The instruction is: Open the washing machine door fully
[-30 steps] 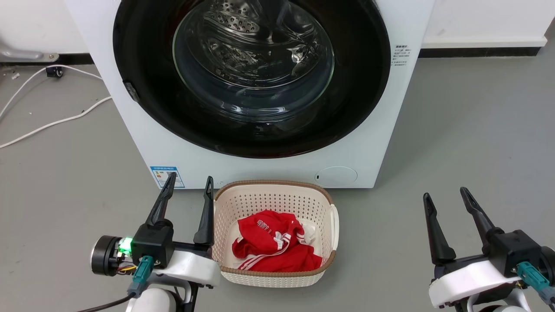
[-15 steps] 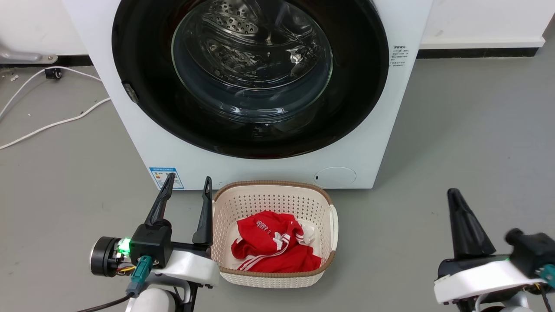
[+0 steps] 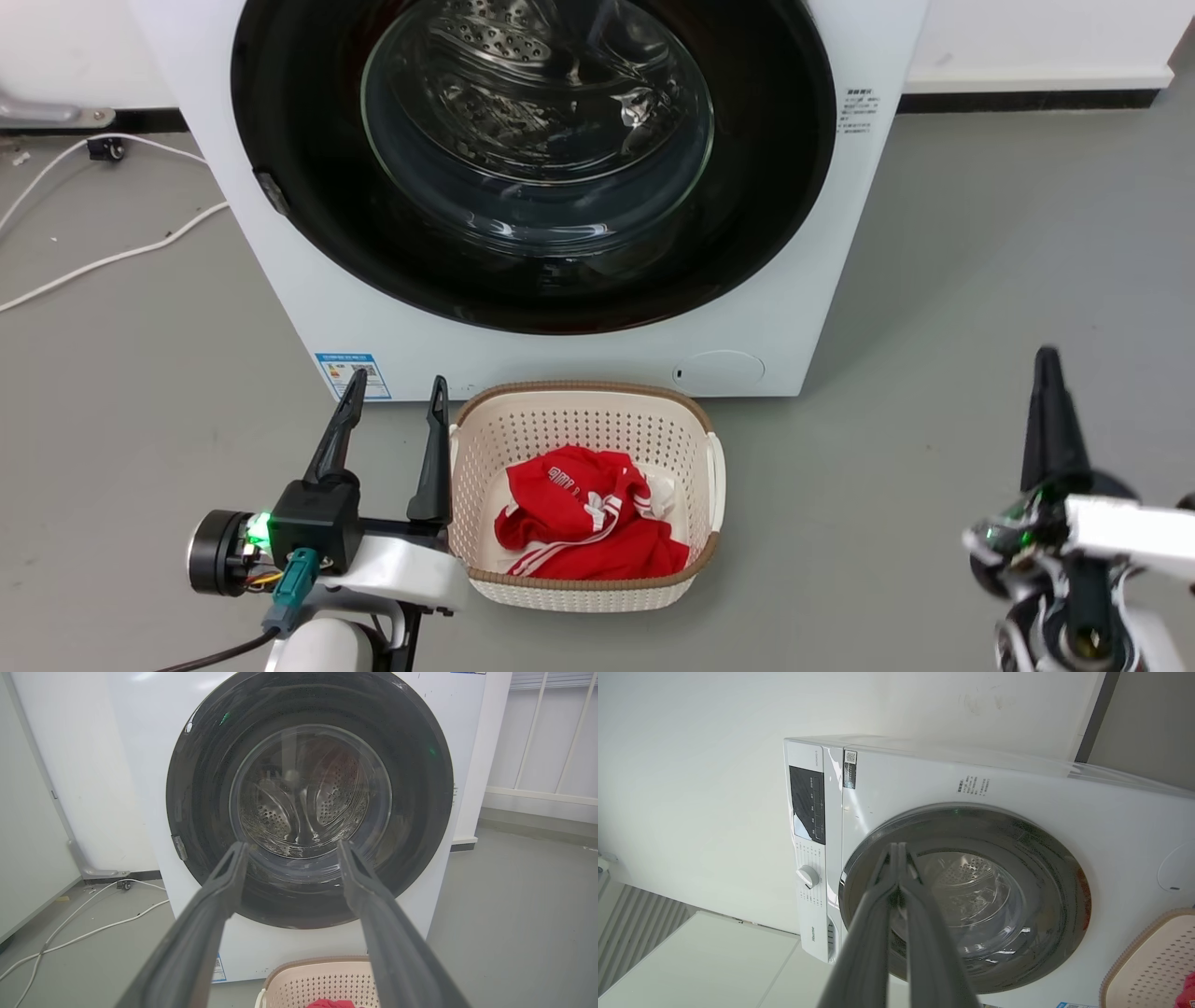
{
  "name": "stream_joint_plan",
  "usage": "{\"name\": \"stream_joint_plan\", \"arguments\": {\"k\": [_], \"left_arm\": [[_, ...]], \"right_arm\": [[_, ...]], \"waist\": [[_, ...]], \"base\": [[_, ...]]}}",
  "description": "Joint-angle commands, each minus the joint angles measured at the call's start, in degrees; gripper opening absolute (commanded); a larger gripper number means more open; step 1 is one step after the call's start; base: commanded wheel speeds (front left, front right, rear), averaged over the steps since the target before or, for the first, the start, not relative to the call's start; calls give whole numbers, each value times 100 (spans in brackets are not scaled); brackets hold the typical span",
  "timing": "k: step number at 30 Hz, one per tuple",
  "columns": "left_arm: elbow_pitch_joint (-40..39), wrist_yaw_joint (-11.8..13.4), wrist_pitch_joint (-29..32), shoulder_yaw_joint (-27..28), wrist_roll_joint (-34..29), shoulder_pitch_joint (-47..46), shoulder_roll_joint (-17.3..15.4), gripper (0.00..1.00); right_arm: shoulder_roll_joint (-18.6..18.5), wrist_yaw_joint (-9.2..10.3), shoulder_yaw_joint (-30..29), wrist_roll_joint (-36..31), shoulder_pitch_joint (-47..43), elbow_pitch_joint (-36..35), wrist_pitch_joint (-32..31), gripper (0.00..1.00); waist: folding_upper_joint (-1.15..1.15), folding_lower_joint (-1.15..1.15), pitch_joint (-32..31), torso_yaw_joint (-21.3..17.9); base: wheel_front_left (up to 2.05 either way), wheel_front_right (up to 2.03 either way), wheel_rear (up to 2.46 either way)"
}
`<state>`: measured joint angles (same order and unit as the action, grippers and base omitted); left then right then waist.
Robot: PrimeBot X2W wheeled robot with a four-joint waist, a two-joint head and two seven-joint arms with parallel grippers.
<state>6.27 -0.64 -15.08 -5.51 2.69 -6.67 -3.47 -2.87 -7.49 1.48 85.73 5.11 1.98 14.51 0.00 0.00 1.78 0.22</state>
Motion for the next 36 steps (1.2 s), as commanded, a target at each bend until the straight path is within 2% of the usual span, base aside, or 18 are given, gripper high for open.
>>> {"name": "stream_joint_plan", "arguments": {"k": [1,9,14,21,26,36], "left_arm": [[-31,6,-13,19,-15,-79,8,100],[-173,-44,-13,53,22,-302,24,100],[-303,-81,-13,62,0,-506,32,100],[-460,-129,-13,53,-32,-827,38,100],[-559,-123,-13,30,4,-1009,48,100],[-749,-61,-13,-29,33,-1264,58,100]], "right_arm": [[-13,0,-105,160,278,102,-99,0],[-572,0,-400,976,2022,1440,-797,0],[-1056,0,-140,997,3308,2494,-1293,0],[-1696,0,394,672,5095,3816,-2044,0],[-1850,0,873,337,6230,4634,-2688,0],[-1719,0,1626,-335,7660,5580,-3647,0]], "waist": [[0,0,68,-37],[0,0,457,-24],[0,0,813,77],[0,0,1349,260],[0,0,1640,341],[0,0,2109,382]], "base": [[0,0,0],[0,0,0],[0,0,0],[0,0,0],[0,0,0],[0,0,0]]}}
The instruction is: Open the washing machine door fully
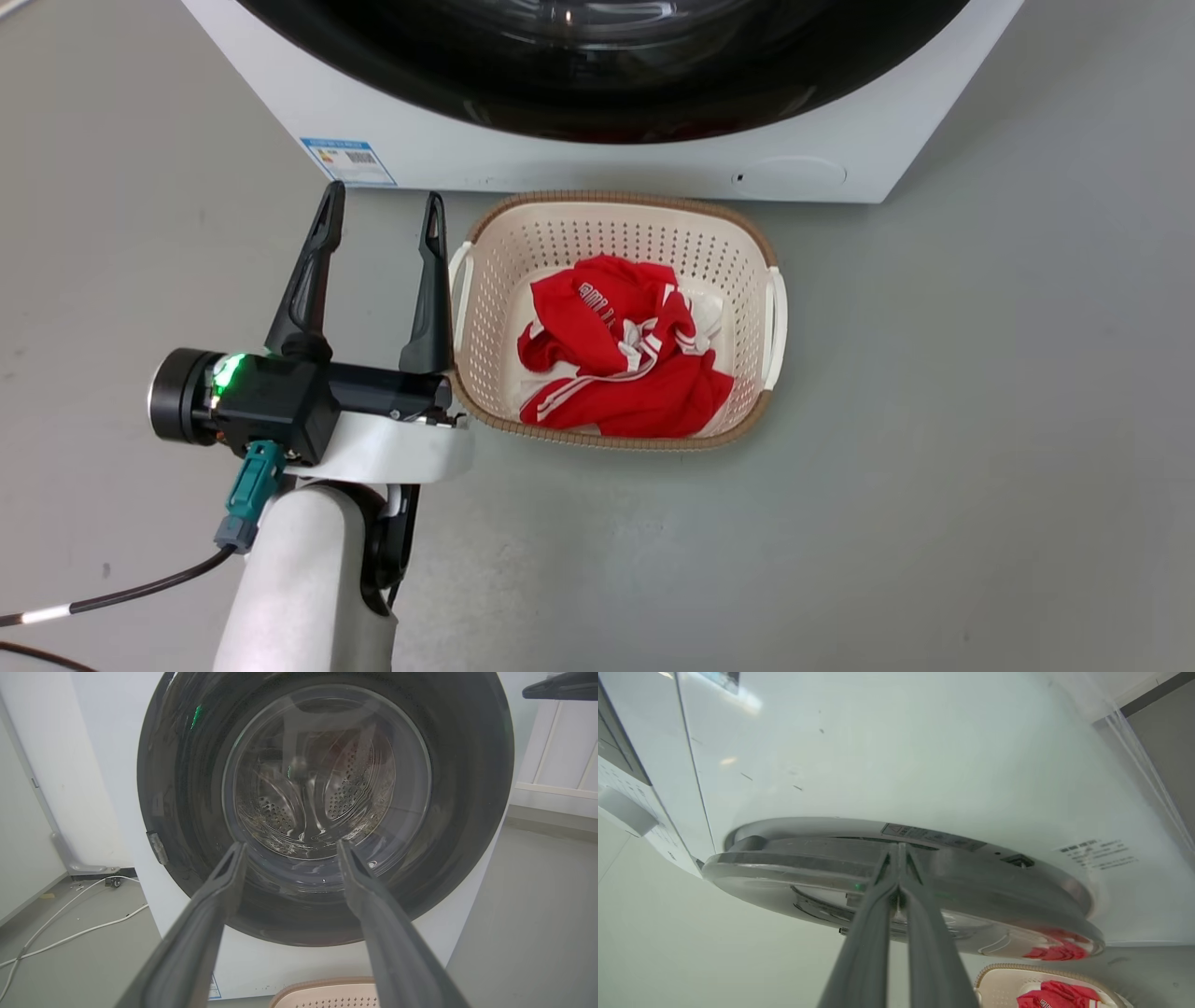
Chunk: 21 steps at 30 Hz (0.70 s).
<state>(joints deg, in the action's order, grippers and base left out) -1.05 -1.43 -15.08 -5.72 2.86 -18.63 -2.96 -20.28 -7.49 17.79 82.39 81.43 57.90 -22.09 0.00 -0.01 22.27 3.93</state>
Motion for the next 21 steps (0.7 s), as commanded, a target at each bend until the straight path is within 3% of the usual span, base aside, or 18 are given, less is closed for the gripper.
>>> {"name": "stream_joint_plan", "arguments": {"k": [1,13,21], "left_arm": [[-32,25,-13,-19,19,-103,7,100],[-117,82,-13,-115,106,-337,9,100],[-74,135,-13,-153,178,-361,9,100]], "right_arm": [[61,0,45,-54,144,74,-56,0],[363,0,285,-450,1093,934,-461,0],[589,-1,244,-257,1164,1133,-1339,0]], "waist": [[0,1,108,14],[0,1,481,129],[0,1,463,149]], "base": [[0,0,0],[0,0,0],[0,0,0]]}}
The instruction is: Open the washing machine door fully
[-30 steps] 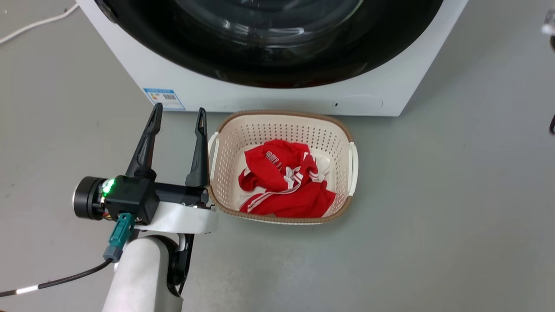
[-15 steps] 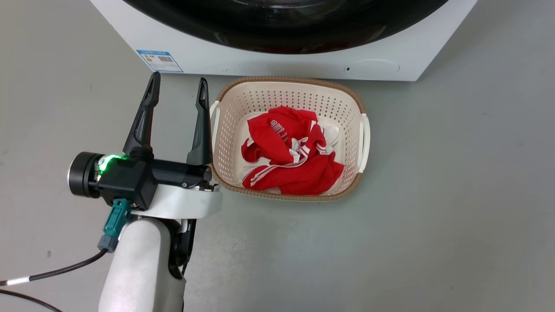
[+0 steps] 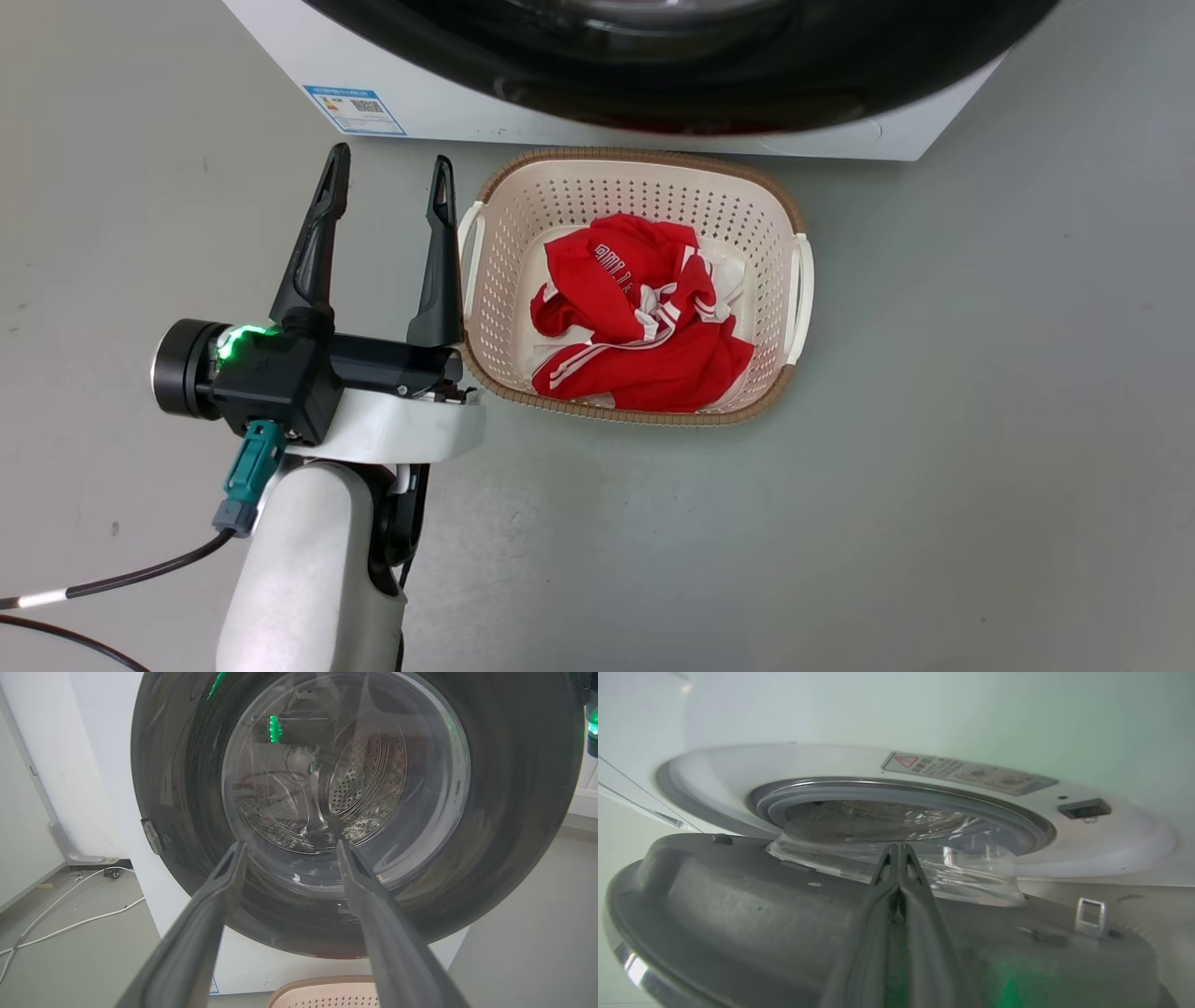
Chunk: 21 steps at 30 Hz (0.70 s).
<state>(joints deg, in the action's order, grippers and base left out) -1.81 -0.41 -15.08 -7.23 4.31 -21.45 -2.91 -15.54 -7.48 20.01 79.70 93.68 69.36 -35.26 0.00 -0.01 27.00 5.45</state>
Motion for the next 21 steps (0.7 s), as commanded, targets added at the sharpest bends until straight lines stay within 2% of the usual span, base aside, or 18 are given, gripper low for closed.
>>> {"name": "stream_joint_plan", "arguments": {"k": [1,13,21], "left_arm": [[11,33,-13,0,29,-73,3,100],[200,3,-13,27,-18,221,4,100],[427,-54,-13,74,-47,648,4,100]], "right_arm": [[88,-1,7,46,-95,-39,-112,0],[144,-1,-6,355,-996,-717,-1223,0],[428,-1,70,597,-2132,-1497,-1677,0]], "waist": [[0,1,-29,-9],[0,1,-611,-121],[0,1,-1367,-177]], "base": [[0,0,0],[0,0,0],[0,0,0]]}}
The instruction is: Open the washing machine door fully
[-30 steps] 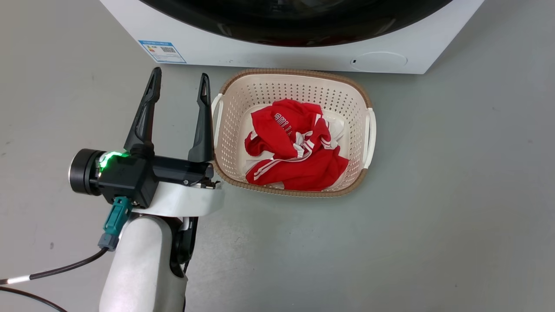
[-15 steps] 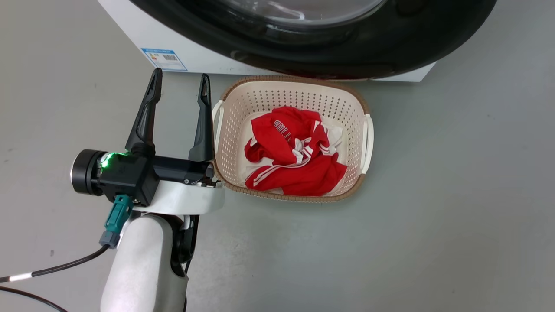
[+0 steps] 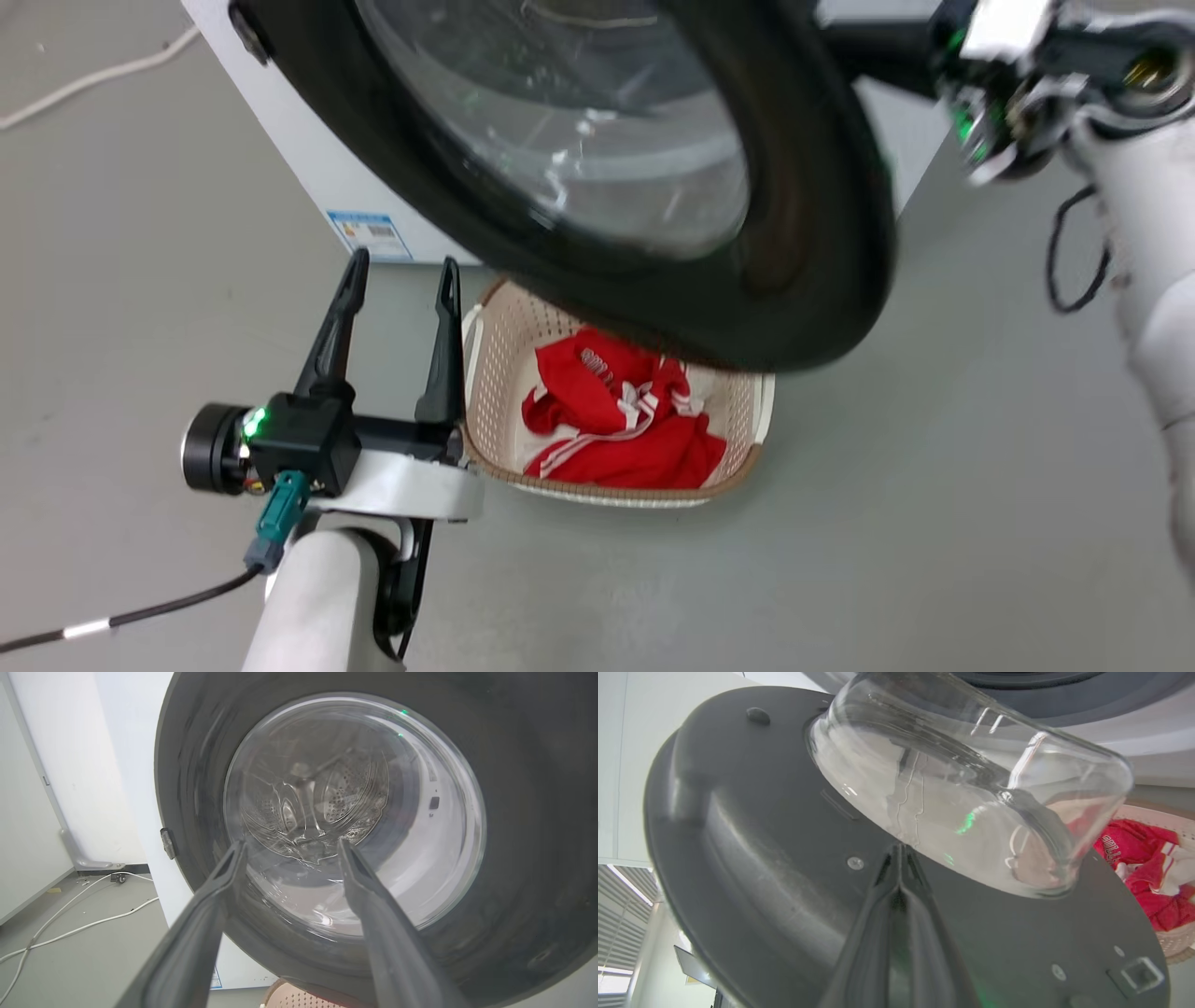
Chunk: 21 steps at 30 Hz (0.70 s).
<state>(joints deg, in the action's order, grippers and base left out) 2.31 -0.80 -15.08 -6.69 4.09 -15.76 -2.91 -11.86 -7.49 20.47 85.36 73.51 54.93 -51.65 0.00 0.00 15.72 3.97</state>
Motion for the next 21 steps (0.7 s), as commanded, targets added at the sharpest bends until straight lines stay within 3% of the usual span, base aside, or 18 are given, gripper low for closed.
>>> {"name": "stream_joint_plan", "arguments": {"k": [1,14,21], "left_arm": [[34,-21,-13,27,-28,136,3,100],[88,-18,-13,82,-27,731,3,100],[117,21,-13,74,11,835,4,100]], "right_arm": [[93,0,38,58,-254,-164,-81,0],[545,-1,220,361,-1731,-1525,-484,0],[685,0,155,477,-2415,-2227,-138,0]], "waist": [[0,0,-337,-31],[0,0,-976,-15],[0,0,-1158,-23]], "base": [[0,0,0],[0,0,0],[0,0,0]]}}
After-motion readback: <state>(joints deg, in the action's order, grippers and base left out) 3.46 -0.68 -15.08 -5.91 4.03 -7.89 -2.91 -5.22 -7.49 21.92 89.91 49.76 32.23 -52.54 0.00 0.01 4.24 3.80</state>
